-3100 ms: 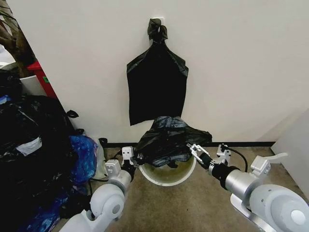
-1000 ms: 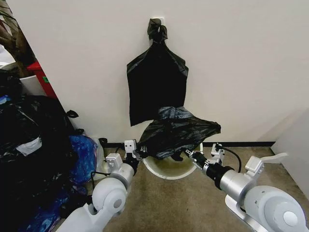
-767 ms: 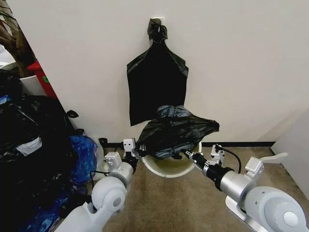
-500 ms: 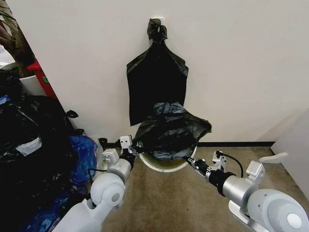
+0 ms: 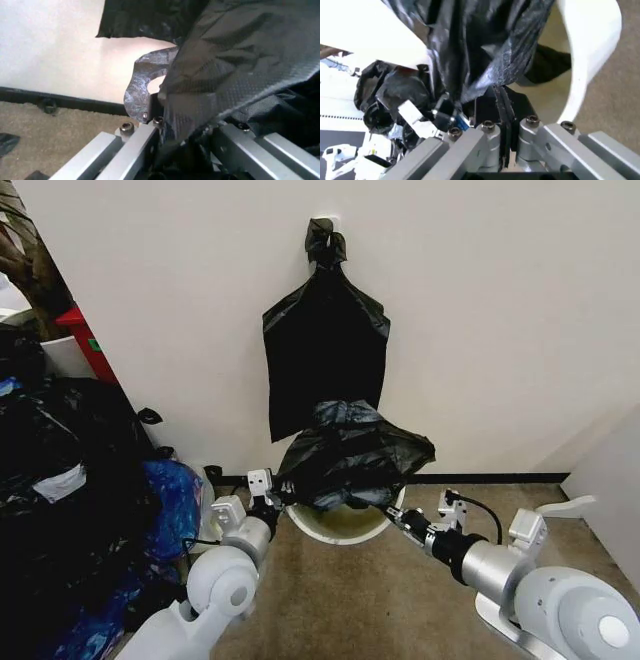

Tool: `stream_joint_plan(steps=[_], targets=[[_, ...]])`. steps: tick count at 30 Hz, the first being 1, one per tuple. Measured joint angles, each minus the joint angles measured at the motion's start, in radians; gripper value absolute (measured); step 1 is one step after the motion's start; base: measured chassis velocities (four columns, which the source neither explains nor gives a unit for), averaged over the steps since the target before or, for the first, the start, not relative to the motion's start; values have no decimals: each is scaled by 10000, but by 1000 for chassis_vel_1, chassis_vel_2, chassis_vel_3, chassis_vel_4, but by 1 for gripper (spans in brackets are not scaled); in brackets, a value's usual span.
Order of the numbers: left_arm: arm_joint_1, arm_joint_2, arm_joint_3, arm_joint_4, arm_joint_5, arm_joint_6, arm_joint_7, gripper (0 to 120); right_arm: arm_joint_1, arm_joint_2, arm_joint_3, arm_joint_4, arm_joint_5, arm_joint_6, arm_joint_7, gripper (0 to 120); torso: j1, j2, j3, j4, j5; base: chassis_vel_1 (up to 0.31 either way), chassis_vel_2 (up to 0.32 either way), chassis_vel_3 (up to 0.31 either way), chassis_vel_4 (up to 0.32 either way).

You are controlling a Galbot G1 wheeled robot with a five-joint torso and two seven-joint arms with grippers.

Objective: Place the garbage bag over the trash bin.

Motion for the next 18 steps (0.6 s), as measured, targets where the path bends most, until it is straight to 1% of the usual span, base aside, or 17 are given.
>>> stream_joint_plan(steps=[5,7,9,14,16,17,18], targets=[[-76,-23,-2,144,-18,-10,-11,1,60,-65,3,0,-115,-78,-291,0,0,0,0,-2,0,0,0,0,0],[-150,-54,-2,223,-106,-16,-40,1,36,-86,23,0,-370,-127,-638,0,0,0,0,-2,0,0,0,0,0],[-173,-64,-1,245,-152,-16,-48,1,35,-99,35,0,-486,-139,-719,0,0,0,0,-2,1,0,0,0,0],[-434,-101,8,365,-658,-48,-67,1,29,-253,177,0,-1057,-317,-911,0,0,0,0,-2,1,0,0,0,0],[-673,-107,46,523,-749,-103,-32,1,6,-334,256,0,-1324,-365,-1063,8,0,0,0,-2,1,0,0,0,0],[-673,-107,46,523,-749,-103,-32,1,6,-334,256,0,-1324,-365,-1063,8,0,0,0,-2,1,0,0,0,0],[-791,-114,72,581,-777,-117,-13,1,2,-367,274,0,-1517,-366,-1148,13,0,0,0,-2,1,0,0,0,0]])
